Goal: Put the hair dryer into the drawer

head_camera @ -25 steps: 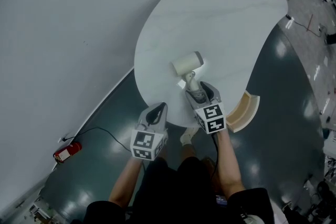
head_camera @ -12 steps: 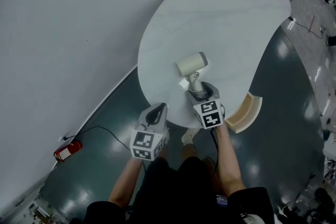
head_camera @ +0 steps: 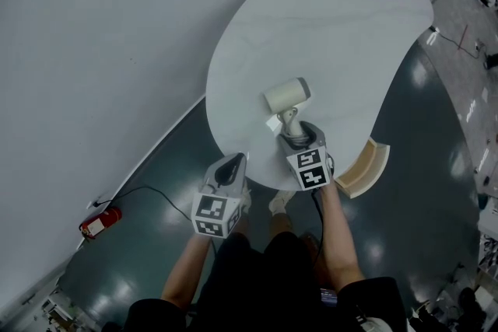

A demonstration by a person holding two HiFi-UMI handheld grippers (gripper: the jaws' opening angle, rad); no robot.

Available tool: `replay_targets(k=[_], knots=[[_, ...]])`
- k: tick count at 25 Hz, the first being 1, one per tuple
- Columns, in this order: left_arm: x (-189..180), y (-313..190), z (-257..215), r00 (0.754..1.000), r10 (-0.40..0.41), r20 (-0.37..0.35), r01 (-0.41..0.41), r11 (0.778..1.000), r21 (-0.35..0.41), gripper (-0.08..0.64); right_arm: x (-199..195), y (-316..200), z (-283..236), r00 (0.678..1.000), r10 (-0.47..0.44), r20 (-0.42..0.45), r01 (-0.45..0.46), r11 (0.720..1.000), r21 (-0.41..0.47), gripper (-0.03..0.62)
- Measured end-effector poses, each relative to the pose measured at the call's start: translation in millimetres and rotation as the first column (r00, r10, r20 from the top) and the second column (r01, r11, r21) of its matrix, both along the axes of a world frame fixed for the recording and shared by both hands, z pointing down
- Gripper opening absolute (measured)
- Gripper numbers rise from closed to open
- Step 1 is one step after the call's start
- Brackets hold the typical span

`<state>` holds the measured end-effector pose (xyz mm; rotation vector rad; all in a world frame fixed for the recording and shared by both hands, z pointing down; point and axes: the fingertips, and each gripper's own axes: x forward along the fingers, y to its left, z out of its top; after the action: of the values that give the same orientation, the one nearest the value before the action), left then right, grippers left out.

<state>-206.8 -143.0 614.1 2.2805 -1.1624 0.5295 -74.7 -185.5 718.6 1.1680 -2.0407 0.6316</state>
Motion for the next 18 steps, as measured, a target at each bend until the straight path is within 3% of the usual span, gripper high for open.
replay_targets(k=[4, 10, 18], knots=[[1, 2, 1, 1.000, -0.005, -0.003, 0.005, 1.000, -0.005, 0.006, 1, 1, -1, 1.000, 0.003, 0.015, -0.003, 1.000, 0.024, 0.276], [0, 6, -1, 1.000, -0.007, 0.000, 0.007, 1.000, -0.002, 0.006, 6, -1, -1, 1.000, 0.000, 0.007, 0.000, 1.000, -0.022, 0.231], [-3, 8, -10, 1.000, -0.024, 0.000, 0.024, 1.000, 0.001, 0.006, 3, 0, -15, 0.999, 0.036, 0.036, -0.037, 0.999, 0.032, 0.222]])
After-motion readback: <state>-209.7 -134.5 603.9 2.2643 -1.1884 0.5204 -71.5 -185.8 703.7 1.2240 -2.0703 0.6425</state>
